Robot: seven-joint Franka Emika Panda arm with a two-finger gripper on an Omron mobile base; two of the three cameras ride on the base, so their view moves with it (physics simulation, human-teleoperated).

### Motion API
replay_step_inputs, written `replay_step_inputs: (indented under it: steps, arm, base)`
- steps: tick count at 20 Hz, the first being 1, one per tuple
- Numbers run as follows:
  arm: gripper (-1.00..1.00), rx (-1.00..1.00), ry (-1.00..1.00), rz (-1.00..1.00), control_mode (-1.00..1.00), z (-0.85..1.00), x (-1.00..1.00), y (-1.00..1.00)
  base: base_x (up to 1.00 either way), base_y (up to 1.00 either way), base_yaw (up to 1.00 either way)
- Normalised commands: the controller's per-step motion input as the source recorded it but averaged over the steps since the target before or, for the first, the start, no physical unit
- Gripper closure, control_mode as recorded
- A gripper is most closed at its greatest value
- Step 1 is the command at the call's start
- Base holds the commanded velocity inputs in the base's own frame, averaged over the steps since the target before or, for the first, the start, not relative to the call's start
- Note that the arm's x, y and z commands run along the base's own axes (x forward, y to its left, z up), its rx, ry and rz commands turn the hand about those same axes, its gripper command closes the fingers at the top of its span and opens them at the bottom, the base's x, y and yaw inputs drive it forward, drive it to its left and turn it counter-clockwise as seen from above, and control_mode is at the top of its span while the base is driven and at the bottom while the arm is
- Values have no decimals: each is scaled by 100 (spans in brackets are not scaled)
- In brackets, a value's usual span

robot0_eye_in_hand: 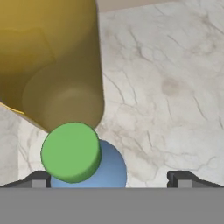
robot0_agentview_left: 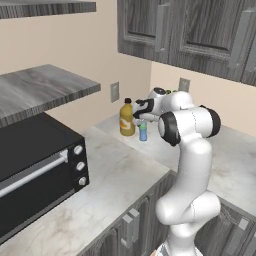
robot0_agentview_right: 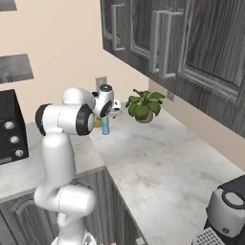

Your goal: Place the drinks on the dining counter in a tight cluster.

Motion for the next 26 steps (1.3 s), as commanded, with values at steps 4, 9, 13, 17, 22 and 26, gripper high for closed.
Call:
replay_step_inputs:
  steps: [4, 9, 13, 17, 22, 26]
  arm:
    - [-100, 0, 0, 0, -100, 0, 0, 0]
    - [100, 0, 0, 0, -100, 0, 0, 0]
    - [100, 0, 0, 0, -100, 0, 0, 0]
    - [100, 0, 3, 0, -100, 0, 0, 0]
    - [100, 0, -5, 0, -100, 8, -40, -5]
    - [100, 3, -19, 1, -100, 32, -96, -6]
  base:
    - [0, 0, 0]
    - [0, 0, 0]
    - [0, 0, 0]
    - [0, 0, 0]
    - [0, 0, 0]
    - [0, 0, 0]
